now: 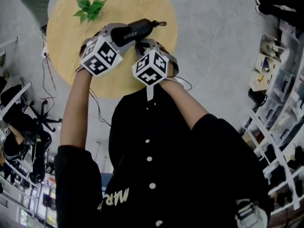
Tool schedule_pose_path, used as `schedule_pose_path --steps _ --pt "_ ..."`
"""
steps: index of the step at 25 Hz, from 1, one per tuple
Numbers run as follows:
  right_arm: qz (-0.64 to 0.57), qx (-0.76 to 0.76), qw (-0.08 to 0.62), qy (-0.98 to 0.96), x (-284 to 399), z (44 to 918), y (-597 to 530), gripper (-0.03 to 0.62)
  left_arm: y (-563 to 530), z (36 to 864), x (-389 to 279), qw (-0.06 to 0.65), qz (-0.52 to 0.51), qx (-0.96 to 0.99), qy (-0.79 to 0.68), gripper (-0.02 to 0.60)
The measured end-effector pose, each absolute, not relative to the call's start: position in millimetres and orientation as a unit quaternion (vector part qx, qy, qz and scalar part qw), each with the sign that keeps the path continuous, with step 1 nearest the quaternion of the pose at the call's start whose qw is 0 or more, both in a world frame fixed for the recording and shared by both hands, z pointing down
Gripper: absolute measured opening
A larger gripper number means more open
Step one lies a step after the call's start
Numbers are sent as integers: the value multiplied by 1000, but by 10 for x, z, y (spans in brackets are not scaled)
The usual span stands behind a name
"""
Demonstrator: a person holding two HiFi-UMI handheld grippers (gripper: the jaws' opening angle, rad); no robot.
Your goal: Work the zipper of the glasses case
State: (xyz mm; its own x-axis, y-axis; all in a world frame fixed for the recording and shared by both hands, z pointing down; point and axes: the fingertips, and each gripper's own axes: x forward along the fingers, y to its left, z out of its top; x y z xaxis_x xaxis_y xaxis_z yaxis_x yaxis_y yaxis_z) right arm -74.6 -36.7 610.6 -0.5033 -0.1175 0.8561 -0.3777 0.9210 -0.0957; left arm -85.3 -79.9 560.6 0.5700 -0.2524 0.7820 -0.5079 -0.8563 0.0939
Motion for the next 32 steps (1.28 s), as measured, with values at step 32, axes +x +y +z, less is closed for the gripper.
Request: schedule_pose_path --steps 32 --pt "204 295 429 -829 -1112 6031 -133 6 -796 5599 -793 280 510 805 -115 169"
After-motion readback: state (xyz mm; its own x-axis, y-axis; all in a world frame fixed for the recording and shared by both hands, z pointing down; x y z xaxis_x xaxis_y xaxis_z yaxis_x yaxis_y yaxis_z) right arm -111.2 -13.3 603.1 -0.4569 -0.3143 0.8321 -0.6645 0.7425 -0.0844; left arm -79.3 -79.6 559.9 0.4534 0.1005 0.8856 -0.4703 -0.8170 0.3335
